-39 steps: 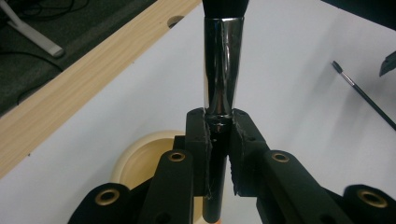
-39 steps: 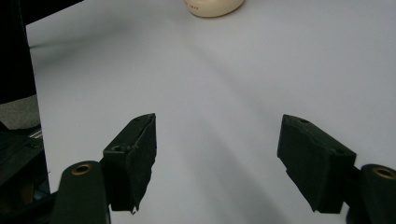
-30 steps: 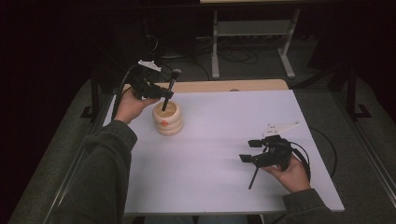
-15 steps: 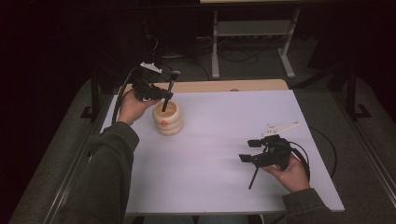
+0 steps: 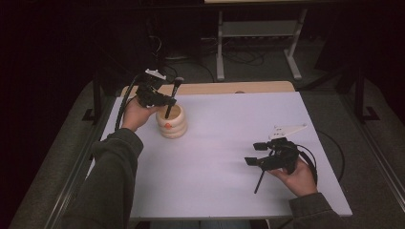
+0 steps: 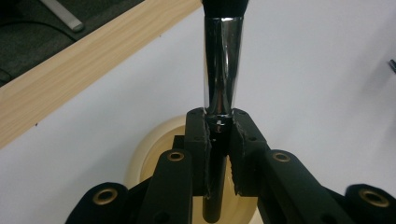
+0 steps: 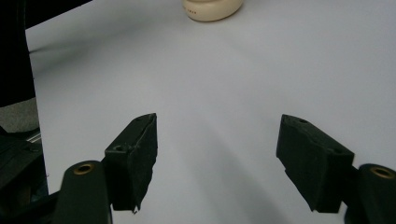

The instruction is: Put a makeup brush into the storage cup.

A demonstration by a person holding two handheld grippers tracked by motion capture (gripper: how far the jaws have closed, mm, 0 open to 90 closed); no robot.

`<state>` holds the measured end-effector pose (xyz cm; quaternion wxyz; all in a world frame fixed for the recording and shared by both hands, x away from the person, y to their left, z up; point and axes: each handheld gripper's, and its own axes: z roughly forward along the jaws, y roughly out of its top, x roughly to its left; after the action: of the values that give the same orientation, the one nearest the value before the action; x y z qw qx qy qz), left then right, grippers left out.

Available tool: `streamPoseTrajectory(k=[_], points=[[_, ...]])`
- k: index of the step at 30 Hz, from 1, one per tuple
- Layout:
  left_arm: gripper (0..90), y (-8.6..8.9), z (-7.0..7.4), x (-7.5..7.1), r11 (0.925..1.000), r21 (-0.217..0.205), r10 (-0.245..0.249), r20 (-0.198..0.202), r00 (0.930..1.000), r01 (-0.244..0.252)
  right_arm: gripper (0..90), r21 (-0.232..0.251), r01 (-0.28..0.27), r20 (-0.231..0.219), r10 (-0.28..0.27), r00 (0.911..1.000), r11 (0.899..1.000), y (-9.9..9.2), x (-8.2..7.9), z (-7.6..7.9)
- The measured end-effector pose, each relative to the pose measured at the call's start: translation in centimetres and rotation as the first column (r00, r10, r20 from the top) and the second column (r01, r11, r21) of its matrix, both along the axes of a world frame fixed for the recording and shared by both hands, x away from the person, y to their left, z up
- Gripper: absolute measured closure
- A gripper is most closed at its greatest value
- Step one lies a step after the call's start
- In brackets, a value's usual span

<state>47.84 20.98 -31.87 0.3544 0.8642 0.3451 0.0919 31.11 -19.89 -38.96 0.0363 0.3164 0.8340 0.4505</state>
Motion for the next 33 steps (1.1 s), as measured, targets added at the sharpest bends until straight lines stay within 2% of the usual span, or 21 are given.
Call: streamPoseTrajectory(k=[4,6,12,13,14,15,16,17,18,23,25,33], points=[[78.5,0.3,-0.6,0.0,1.0000,-0.004,0.006,-0.011,0.9999,-0.006,28.4,-0.005,0.000,0.007,0.000,1.0000,1.000,0.1,-0.1,0.1],[78.5,0.2,-0.9,0.1,0.9999,0.017,-0.001,-0.016,0.9999,0.002,28.2,-0.003,0.000,0.006,0.000,1.0000,1.000,0.1,0.0,0.0],[78.2,0.3,-1.5,0.1,0.9998,0.018,-0.003,-0.026,0.9996,0.004,28.2,-0.009,0.003,-0.002,-0.003,1.0000,1.000,0.1,-0.1,0.0],[75.4,0.3,-1.5,0.1,0.9998,0.018,0.002,-0.026,0.9997,-0.002,28.3,-0.008,0.004,-0.004,-0.004,1.0000,1.000,0.1,-0.1,0.0],[66.1,0.3,-1.5,0.1,0.9996,0.024,0.018,-0.023,0.9996,-0.017,28.3,-0.007,0.000,0.005,0.000,1.0000,1.000,0.0,-0.1,0.0],[62.5,0.4,-1.4,0.0,0.9994,0.030,0.020,-0.018,0.9996,-0.019,28.2,-0.004,0.001,0.008,-0.001,1.0000,1.000,-0.1,0.0,0.0],[63.4,0.6,-1.3,-0.1,0.9992,0.036,0.019,-0.012,0.9997,-0.019,28.1,-0.001,0.007,-0.005,-0.007,1.0000,1.000,-0.1,0.0,0.0],[63.2,0.8,-1.1,-0.2,0.9992,0.034,0.023,-0.006,0.9997,-0.022,28.1,-0.001,0.007,-0.001,-0.007,1.0000,1.000,-0.1,0.0,0.0],[61.9,0.9,-1.0,-0.4,0.9994,0.014,0.032,-0.005,0.9995,-0.032,28.1,-0.004,0.006,0.000,-0.006,1.0000,1.000,-0.1,0.0,0.0],[60.1,1.3,-0.6,-1.3,0.9997,0.010,0.024,0.002,0.9997,-0.024,28.2,-0.005,0.008,0.010,-0.008,0.9999,1.000,-0.1,-0.1,0.1],[60.1,1.3,-0.5,-1.5,0.9997,0.009,0.023,0.003,0.9997,-0.023,28.1,-0.003,0.012,0.000,-0.012,0.9999,1.000,-0.1,0.0,0.1],[62.2,1.6,-0.3,-2.9,0.9999,-0.006,-0.013,0.016,0.9998,0.013,28.0,-0.008,0.019,0.005,-0.019,0.9998,1.000,-0.4,0.0,0.1]])
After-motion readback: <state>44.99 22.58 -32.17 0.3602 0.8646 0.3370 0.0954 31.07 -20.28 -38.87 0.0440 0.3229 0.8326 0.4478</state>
